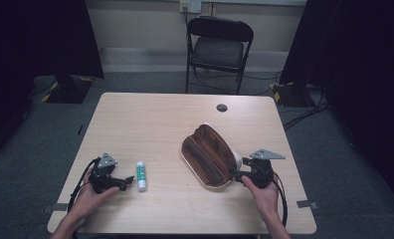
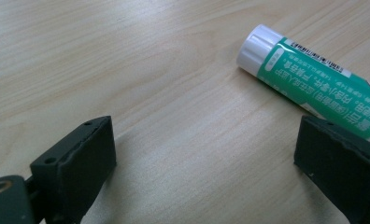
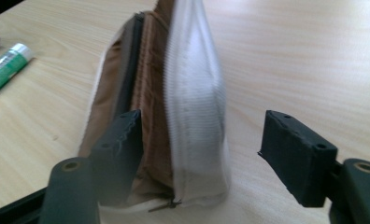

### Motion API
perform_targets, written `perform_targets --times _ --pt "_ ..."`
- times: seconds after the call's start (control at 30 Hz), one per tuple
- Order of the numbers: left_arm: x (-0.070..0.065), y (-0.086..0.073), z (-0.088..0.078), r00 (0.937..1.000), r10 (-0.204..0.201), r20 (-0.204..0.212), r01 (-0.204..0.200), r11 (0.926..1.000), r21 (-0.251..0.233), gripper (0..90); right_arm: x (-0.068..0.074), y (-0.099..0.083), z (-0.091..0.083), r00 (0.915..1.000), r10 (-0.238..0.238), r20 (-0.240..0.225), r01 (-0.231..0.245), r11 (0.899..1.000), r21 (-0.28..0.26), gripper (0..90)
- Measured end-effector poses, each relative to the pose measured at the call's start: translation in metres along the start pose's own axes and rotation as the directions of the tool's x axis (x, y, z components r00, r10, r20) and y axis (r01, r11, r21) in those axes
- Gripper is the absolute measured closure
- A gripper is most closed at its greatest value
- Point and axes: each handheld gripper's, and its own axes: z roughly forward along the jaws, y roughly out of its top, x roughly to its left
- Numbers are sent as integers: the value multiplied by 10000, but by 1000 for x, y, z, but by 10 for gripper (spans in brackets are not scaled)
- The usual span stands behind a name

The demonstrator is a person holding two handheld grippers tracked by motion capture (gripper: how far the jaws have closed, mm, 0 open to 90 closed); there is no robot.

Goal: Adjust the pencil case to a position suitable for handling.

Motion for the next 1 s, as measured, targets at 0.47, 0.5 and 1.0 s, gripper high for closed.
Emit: perform_targets --times 0.47,0.5,1.0 --pt "0 0 0 10000 8 -13 -8 10000 -1 50 -6 -14 16 9921 780 985 -866 9925 859 426" --pt "0 0 0 10000 11 -25 -11 10000 3 50 -7 -14 16 9911 802 1063 -899 9919 893 433" --pt "-1 0 0 10000 -78 -25 78 10000 -33 51 -7 -17 9 9987 494 -146 -480 9954 824 677"
